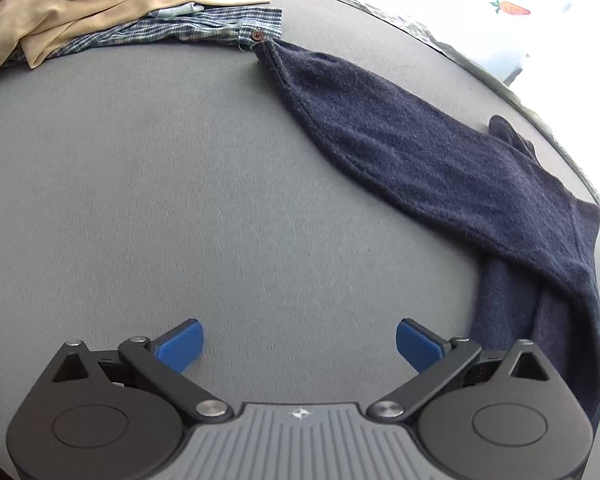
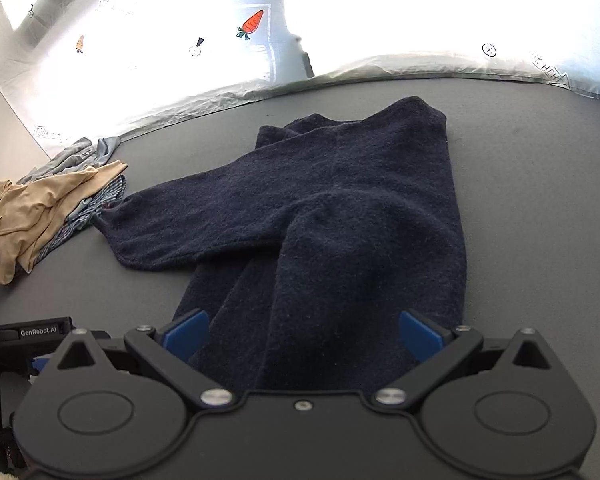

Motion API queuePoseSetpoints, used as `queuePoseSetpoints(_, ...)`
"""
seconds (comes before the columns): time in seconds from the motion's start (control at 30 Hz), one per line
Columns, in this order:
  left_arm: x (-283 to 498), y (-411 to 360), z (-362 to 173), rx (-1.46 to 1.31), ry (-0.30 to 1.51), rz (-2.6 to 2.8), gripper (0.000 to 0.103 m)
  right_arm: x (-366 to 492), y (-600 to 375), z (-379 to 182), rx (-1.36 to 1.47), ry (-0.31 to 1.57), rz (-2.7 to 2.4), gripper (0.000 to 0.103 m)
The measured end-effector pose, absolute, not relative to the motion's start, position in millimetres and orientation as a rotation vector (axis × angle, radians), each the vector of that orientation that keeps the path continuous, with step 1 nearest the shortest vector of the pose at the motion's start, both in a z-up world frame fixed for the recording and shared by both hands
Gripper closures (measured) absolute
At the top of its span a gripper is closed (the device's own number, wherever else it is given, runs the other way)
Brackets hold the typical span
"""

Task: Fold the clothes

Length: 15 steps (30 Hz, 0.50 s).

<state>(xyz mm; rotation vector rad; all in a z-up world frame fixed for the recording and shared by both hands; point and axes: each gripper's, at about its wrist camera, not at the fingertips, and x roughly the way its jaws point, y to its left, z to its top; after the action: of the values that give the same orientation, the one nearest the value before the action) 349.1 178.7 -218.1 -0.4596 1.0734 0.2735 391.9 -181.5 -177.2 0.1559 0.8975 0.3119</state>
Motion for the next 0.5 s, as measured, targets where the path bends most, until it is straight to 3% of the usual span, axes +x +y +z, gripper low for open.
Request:
queuePoseSetpoints(0.3,429,225,-218,-0.486,1.007,0.345,0.001,456,-173,-191,0.084,0.864,0.191,0.0)
queuePoseSetpoints(0.5,485,249,-224,-0.386,0.98,0.399,0.0,484,-167,-216,0.023,0.944,0.173,0.0)
